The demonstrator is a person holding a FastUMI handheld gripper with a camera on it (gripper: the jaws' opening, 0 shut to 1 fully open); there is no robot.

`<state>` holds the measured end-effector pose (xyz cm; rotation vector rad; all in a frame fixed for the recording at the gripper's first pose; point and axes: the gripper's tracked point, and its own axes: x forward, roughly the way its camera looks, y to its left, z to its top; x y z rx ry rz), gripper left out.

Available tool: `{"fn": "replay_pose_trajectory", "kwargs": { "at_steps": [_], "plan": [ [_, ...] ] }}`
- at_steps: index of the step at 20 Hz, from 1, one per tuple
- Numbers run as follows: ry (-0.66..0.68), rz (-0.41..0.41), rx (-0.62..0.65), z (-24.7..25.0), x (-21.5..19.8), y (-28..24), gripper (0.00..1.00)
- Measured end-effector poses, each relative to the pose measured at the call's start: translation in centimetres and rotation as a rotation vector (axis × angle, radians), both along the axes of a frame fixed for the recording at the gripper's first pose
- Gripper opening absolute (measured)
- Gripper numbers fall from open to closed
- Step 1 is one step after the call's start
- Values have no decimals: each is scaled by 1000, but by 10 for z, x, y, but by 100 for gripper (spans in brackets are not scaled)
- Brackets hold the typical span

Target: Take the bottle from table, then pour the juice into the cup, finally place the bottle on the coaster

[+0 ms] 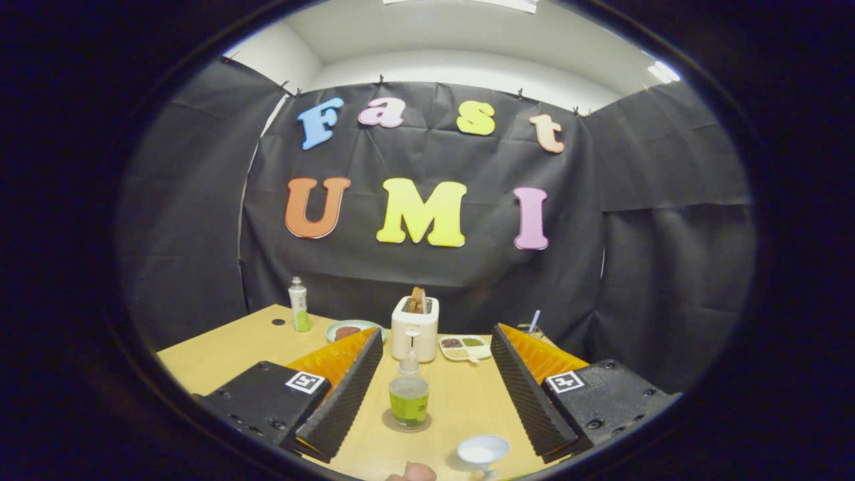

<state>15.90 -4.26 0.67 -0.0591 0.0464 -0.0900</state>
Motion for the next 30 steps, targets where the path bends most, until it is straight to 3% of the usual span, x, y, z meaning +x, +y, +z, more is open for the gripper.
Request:
{"fn": "replay_pose_trajectory", "kwargs": {
  "at_steps": [5, 12, 16, 30],
  "plan": [
    [-49, -34, 3, 27, -60, -5, 100],
    [-27, -83, 48, 9, -123, -9, 100],
    [-30, -71, 97, -2, -145, -14, 100],
    [-70, -28, 90, -25, -174, -14, 100]
  ]
}}
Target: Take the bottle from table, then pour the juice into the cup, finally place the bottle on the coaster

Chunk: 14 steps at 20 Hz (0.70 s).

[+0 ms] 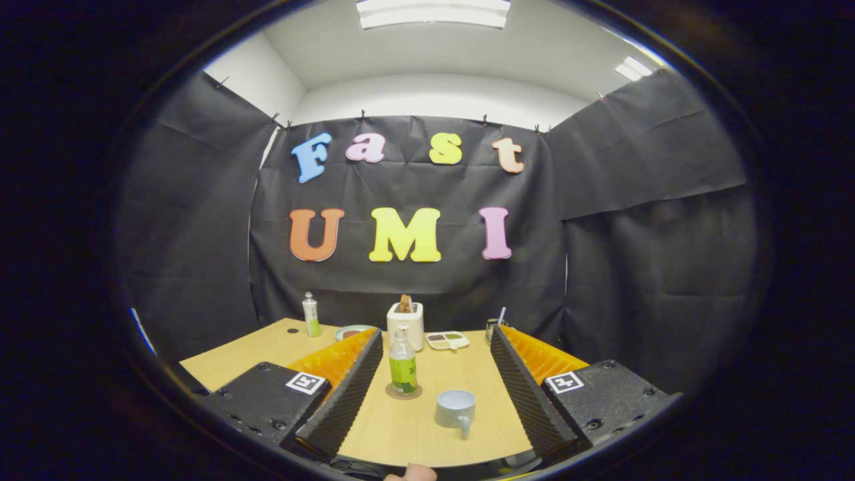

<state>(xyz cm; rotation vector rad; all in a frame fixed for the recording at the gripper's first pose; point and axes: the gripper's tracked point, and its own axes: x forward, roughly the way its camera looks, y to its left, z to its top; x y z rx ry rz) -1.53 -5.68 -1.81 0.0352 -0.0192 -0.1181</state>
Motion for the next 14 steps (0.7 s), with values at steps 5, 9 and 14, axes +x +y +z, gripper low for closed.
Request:
{"fn": "replay_pose_trajectory", "kwargs": {
  "at_steps": [5, 9, 14],
  "plan": [
    [22, 30, 36, -13, 1, 7, 100],
    [10, 30, 23, -10, 2, 9, 100],
    [-1, 27, 9, -11, 1, 10, 100]
  ]
}}
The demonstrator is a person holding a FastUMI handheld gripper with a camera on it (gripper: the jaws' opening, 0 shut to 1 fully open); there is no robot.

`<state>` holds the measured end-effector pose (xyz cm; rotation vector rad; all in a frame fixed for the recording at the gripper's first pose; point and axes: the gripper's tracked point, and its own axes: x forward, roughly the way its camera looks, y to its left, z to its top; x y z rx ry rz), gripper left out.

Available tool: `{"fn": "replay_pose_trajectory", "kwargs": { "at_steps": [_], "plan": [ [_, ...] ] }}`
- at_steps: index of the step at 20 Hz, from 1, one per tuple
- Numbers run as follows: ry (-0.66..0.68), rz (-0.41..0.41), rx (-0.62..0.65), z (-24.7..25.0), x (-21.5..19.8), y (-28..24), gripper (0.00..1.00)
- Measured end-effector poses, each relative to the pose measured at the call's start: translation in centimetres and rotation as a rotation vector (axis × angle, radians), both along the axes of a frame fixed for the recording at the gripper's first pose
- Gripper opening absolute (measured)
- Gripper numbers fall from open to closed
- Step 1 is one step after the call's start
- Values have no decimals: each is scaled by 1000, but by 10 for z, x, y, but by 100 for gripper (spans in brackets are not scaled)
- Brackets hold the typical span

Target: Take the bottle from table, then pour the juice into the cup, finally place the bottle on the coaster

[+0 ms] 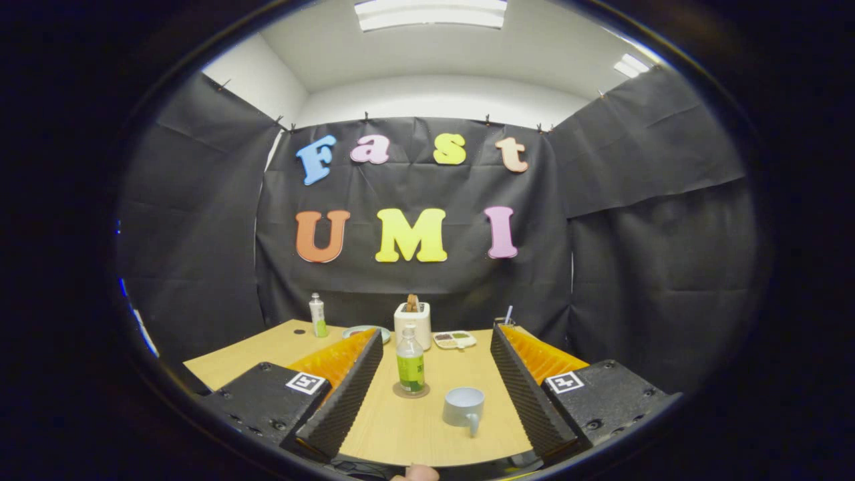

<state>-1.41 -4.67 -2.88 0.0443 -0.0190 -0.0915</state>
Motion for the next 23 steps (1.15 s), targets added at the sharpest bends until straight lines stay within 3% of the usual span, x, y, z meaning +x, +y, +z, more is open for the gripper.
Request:
{"fn": "replay_pose_trajectory", "kwargs": {
  "at_steps": [9, 23],
  "plan": [
    [10, 11, 40, -6, 5, -4, 100],
    [52, -6, 4, -17, 11, -7, 100]
  ]
}}
